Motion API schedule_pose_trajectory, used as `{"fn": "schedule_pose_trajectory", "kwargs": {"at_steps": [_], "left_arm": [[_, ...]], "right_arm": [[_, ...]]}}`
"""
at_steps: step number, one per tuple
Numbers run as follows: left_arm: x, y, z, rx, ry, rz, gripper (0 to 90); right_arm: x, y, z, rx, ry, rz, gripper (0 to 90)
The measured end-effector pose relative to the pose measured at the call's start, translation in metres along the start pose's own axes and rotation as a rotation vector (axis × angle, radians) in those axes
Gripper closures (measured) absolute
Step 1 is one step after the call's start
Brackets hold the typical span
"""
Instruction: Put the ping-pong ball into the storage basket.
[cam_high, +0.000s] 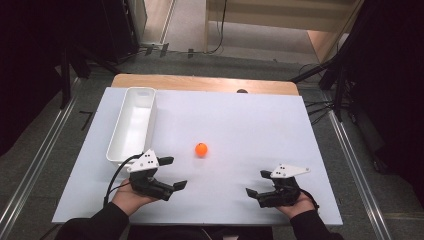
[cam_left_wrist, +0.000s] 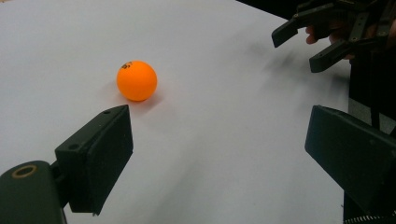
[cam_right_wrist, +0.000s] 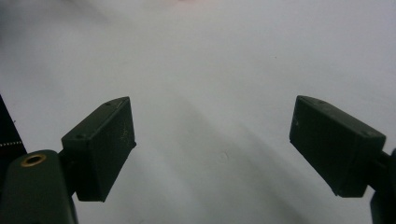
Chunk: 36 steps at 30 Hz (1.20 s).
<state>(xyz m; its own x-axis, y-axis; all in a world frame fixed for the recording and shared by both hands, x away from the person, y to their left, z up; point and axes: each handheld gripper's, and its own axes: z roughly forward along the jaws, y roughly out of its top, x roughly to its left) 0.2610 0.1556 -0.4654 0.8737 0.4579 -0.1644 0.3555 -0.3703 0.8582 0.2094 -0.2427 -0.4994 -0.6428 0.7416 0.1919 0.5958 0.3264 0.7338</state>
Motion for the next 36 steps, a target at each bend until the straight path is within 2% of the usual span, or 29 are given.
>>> {"fn": "schedule_pose_trajectory", "kwargs": {"at_steps": [4, 9, 16, 22, 25, 28, 30, 33, 36], "left_arm": [[0.001, 0.002, 0.003, -0.010, 0.013, -0.006, 8.1], [0.002, 0.004, 0.005, 0.003, 0.023, 0.009, 8.1], [0.002, 0.009, 0.012, 0.044, 0.034, 0.029, 8.1], [0.001, 0.013, 0.019, 0.092, 0.038, 0.046, 8.1], [-0.002, 0.014, 0.024, 0.146, 0.076, 0.068, 8.1], [-0.003, 0.014, 0.027, 0.158, 0.068, 0.074, 8.1], [-0.004, 0.015, 0.029, 0.188, 0.068, 0.069, 8.1], [-0.004, 0.016, 0.030, 0.182, 0.064, 0.062, 8.1], [-0.002, 0.016, 0.030, 0.150, 0.061, 0.069, 8.1]], "right_arm": [[0.000, 0.000, -0.001, 0.002, 0.001, -0.002, 12.7], [0.000, 0.000, -0.001, 0.003, 0.001, -0.003, 12.7], [0.000, 0.000, 0.000, 0.000, 0.000, 0.002, 12.7], [0.000, 0.000, 0.000, 0.001, 0.001, -0.006, 12.7], [0.000, 0.000, -0.001, 0.003, 0.001, -0.002, 12.7], [0.000, 0.000, 0.000, 0.004, 0.001, -0.004, 12.7], [0.000, 0.000, 0.000, 0.001, 0.003, -0.006, 12.7], [0.000, 0.000, 0.000, 0.002, 0.003, -0.008, 12.7], [-0.001, 0.000, 0.000, 0.003, 0.002, -0.008, 12.7]]}}
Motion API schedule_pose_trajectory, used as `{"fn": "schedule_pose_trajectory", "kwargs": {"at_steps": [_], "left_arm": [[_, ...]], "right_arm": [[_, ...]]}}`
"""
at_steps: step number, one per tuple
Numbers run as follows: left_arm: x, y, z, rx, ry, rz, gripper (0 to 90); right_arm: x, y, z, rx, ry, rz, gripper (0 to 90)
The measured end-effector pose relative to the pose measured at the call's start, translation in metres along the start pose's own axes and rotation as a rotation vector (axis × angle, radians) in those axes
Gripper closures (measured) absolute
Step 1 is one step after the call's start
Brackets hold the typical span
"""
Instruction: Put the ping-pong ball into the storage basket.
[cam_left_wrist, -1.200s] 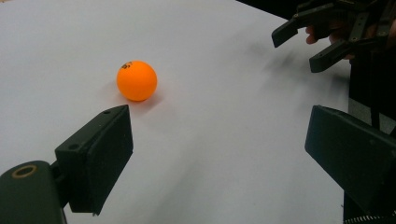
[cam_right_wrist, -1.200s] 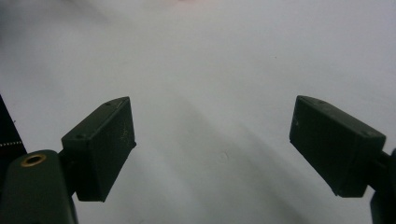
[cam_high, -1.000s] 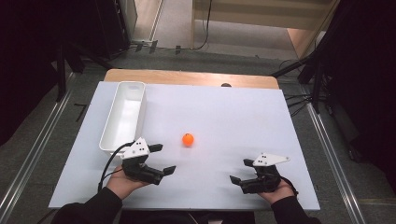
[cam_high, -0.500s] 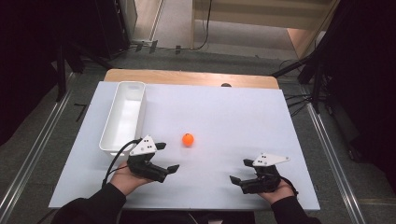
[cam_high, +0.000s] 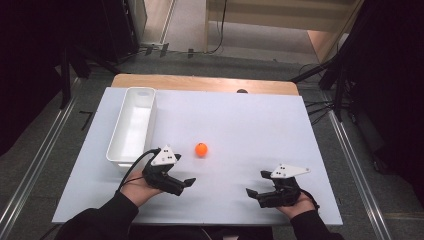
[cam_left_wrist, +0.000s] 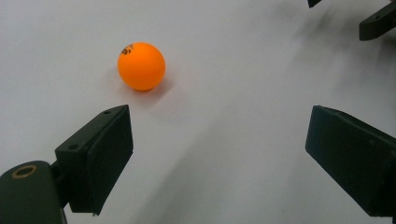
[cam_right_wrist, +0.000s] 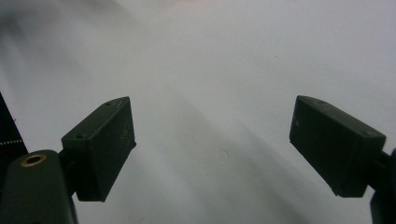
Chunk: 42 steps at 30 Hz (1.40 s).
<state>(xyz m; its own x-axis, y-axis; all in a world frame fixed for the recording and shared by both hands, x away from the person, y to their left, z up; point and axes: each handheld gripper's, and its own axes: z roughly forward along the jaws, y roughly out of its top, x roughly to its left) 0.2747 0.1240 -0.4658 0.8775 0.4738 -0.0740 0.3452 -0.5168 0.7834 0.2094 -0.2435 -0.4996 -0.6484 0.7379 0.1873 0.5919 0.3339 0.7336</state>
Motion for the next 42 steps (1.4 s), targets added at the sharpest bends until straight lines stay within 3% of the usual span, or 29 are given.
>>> {"fn": "schedule_pose_trajectory", "kwargs": {"at_steps": [4, 6, 9, 14, 23, 29, 34, 37, 42], "left_arm": [[0.000, 0.001, -0.001, -0.018, 0.014, 0.026, 8.1], [-0.001, 0.002, -0.001, -0.010, -0.019, -0.014, 13.9], [-0.002, 0.003, -0.001, -0.010, 0.005, 0.022, 16.7], [0.001, 0.005, 0.004, -0.016, -0.028, -0.017, 16.6], [0.007, 0.010, 0.014, 0.001, -0.033, -0.048, 16.6], [0.008, 0.015, 0.017, -0.018, -0.050, -0.047, 16.6], [0.008, 0.019, 0.022, 0.025, -0.025, -0.040, 16.6], [0.008, 0.020, 0.023, 0.018, -0.033, -0.034, 16.6], [0.014, 0.023, 0.026, 0.003, -0.052, -0.080, 16.6]], "right_arm": [[0.000, 0.000, 0.000, 0.000, 0.001, 0.001, 12.7], [0.000, 0.000, 0.000, 0.001, 0.001, 0.000, 12.7], [0.000, 0.000, 0.000, 0.003, -0.002, 0.000, 12.7], [0.001, 0.000, 0.000, 0.012, -0.002, 0.003, 12.7], [0.001, -0.001, 0.000, 0.009, -0.005, -0.003, 12.7], [0.001, 0.000, 0.000, 0.001, -0.001, -0.006, 12.7], [0.000, 0.000, 0.000, 0.002, -0.001, -0.007, 12.7], [0.000, 0.000, 0.000, 0.003, -0.001, -0.005, 12.7], [0.000, -0.001, 0.000, 0.006, -0.005, 0.000, 12.7]]}}
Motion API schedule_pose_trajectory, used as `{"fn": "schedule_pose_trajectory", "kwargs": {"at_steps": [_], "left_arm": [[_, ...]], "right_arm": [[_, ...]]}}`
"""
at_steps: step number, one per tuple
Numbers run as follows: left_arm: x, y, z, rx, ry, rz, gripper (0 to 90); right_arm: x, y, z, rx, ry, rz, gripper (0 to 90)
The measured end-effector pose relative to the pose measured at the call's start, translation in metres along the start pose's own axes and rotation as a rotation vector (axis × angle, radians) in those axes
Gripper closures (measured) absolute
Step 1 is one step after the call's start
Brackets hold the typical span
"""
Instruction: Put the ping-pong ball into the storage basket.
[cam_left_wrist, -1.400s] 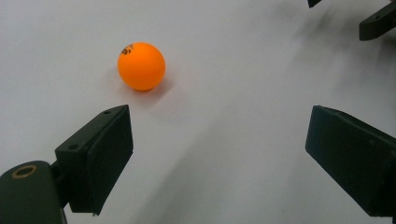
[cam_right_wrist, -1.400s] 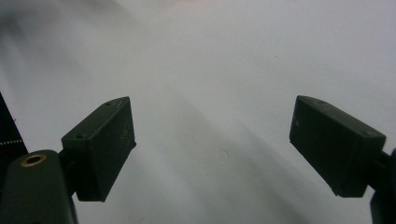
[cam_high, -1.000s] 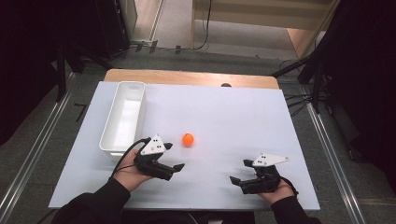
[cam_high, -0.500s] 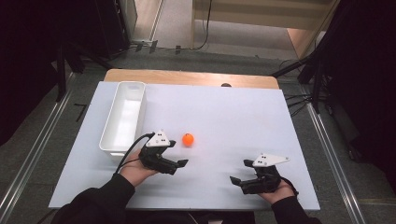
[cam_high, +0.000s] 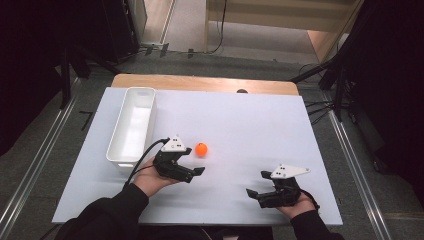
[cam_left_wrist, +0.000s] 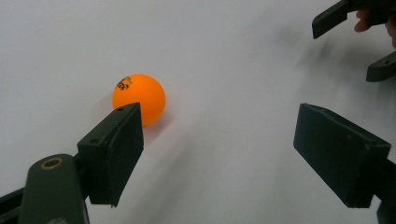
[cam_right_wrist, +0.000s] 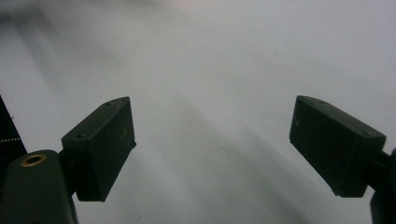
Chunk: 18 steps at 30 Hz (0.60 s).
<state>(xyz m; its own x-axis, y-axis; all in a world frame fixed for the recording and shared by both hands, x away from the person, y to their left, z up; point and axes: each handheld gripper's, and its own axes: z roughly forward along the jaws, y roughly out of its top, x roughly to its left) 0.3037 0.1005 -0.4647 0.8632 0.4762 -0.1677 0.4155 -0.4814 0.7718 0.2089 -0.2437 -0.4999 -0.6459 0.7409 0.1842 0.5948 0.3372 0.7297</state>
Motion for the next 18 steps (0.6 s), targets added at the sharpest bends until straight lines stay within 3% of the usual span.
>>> {"fn": "schedule_pose_trajectory", "kwargs": {"at_steps": [2, 3, 10, 18], "left_arm": [[0.001, 0.001, 0.001, 0.004, 0.009, -0.004, 16.6], [0.002, 0.003, 0.003, 0.019, 0.042, -0.010, 16.7], [0.006, 0.006, 0.005, 0.029, 0.049, -0.010, 16.8], [0.009, 0.017, 0.008, 0.006, 0.075, -0.028, 16.8]], "right_arm": [[0.000, 0.000, 0.000, 0.002, -0.001, 0.002, 12.7], [0.000, 0.000, 0.000, 0.002, 0.000, 0.003, 12.7], [0.000, 0.000, 0.000, -0.002, 0.003, 0.005, 12.7], [-0.001, 0.000, 0.000, -0.002, 0.006, 0.004, 12.7]]}}
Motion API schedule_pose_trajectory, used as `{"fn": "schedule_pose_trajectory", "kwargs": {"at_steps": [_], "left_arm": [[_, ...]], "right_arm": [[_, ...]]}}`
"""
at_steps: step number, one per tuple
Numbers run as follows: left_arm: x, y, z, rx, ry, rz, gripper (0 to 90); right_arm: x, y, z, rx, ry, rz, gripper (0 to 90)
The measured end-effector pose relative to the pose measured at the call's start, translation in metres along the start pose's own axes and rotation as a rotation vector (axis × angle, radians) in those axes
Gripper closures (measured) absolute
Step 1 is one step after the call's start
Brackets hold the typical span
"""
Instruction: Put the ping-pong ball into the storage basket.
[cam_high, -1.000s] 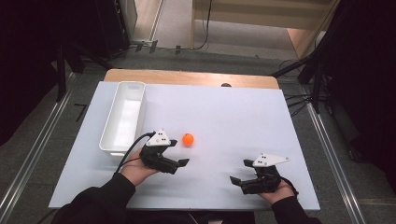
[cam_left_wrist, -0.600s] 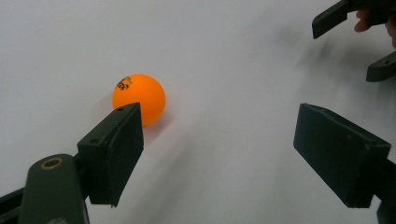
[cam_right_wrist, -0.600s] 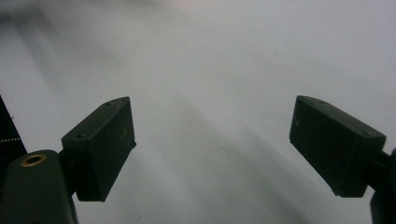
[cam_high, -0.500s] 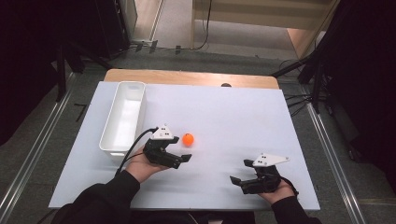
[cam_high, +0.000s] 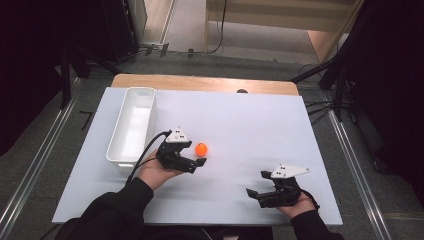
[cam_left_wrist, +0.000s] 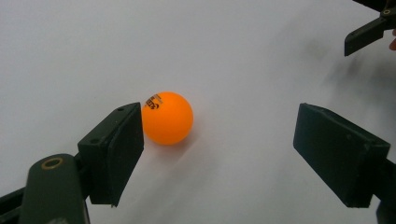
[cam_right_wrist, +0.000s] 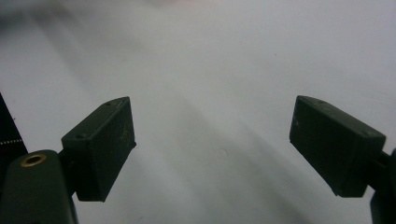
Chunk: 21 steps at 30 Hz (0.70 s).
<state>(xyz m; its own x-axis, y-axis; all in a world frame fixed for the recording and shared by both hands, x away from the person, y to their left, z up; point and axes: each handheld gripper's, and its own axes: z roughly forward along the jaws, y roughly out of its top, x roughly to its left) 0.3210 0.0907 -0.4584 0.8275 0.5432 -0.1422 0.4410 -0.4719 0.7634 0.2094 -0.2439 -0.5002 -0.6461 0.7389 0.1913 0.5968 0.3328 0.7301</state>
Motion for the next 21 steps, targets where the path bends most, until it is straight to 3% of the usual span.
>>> {"fn": "schedule_pose_trajectory", "kwargs": {"at_steps": [10, 14, 21], "left_arm": [[0.004, 0.007, 0.008, -0.009, 0.024, -0.028, 16.8], [0.006, 0.010, 0.015, -0.003, 0.064, -0.032, 14.8], [0.009, 0.013, 0.022, -0.014, 0.068, -0.063, 14.8]], "right_arm": [[0.000, 0.000, 0.000, 0.003, -0.004, 0.002, 12.7], [0.000, 0.000, 0.000, 0.003, -0.005, 0.002, 12.7], [0.000, 0.000, 0.000, 0.001, -0.007, 0.004, 12.7]]}}
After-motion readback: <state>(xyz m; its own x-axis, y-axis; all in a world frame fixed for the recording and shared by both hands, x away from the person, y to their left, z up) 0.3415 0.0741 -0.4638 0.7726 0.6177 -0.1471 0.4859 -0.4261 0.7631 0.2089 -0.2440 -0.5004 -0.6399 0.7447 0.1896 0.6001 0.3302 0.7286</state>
